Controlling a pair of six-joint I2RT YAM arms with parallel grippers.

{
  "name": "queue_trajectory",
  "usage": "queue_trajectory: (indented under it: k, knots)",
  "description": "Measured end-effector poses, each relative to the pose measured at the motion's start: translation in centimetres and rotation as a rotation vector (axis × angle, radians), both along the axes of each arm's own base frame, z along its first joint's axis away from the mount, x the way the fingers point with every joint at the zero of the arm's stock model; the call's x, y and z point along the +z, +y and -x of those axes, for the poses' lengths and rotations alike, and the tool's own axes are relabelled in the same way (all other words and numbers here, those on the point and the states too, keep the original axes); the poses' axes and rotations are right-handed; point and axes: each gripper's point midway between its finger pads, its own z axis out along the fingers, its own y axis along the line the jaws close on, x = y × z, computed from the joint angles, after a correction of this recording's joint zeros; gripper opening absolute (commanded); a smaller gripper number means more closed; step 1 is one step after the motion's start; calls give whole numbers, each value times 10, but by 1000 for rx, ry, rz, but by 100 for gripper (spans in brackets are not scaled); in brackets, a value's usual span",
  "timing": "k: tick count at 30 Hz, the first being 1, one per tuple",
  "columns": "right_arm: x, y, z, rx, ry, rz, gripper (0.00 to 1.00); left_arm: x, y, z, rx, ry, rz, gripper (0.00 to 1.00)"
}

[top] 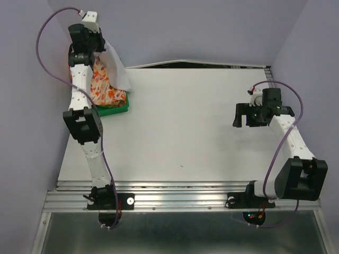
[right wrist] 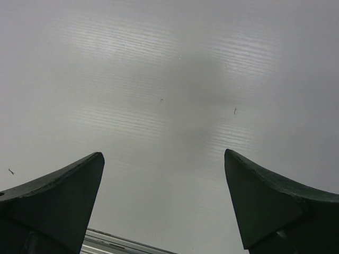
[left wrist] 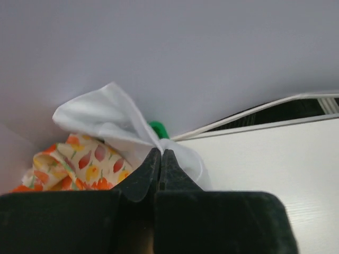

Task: Fold and stack the skirts
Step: Grab the skirt from the pile, then move the skirt to the center of the board

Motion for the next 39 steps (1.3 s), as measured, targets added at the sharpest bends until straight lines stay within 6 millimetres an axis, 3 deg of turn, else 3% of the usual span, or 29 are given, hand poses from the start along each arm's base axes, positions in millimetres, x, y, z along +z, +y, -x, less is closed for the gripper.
queue_trajectory:
  k: [2, 3, 4, 5, 6, 9, 12, 15, 17, 19, 20, 23, 25, 26, 27, 30, 32, 35, 39]
  knots:
    - [5, 2, -2, 3, -11, -10, 100, 65, -29, 28, -56, -94, -35, 0]
    - [8, 3, -4, 5, -18, -16, 100, 85, -44, 38, -85, -126, -46, 0]
    - [11, 3, -5, 6, -26, -22, 100, 122, -71, 59, -136, -192, -64, 0]
    - [14, 5, -7, 7, -33, -29, 100, 132, -80, 65, -154, -210, -70, 0]
    - [18, 5, -8, 6, -41, -34, 100, 167, -110, 91, -216, -278, -79, 0]
    - [25, 6, -11, 6, -58, -48, 100, 223, -176, 151, -382, -393, -82, 0]
    - [29, 8, -10, 10, -68, -60, 100, 251, -214, 198, -520, -453, -77, 0]
    - [32, 10, -9, 16, -76, -68, 100, 254, -229, 221, -596, -448, -70, 0]
    - [34, 11, -8, 19, -79, -72, 100, 240, -243, 230, -659, -403, -59, 0]
    - [34, 12, -8, 19, -79, -74, 100, 209, -261, 235, -736, -314, -42, 0]
    - [34, 12, -8, 19, -78, -75, 100, 202, -265, 236, -751, -297, -40, 0]
    - [34, 11, -8, 15, -77, -76, 100, 131, -295, 240, -844, -98, -10, 0]
    - [34, 10, -8, 12, -77, -76, 100, 71, -314, 241, -879, 70, 15, 0]
    - [34, 9, -8, 9, -77, -76, 100, 52, -319, 241, -884, 122, 24, 0]
    - [34, 8, -8, 7, -77, -75, 100, 15, -328, 242, -892, 218, 37, 0]
    - [34, 8, -8, 7, -77, -75, 100, -61, -344, 251, -889, 408, 31, 0]
    - [34, 8, -8, 8, -77, -75, 100, -100, -350, 261, -878, 498, 4, 0]
    - [34, 9, -8, 9, -78, -77, 100, -125, -371, 284, -912, 554, -39, 0]
    - [35, 10, -8, 16, -79, -81, 100, -124, -414, 317, -1011, 508, -91, 0]
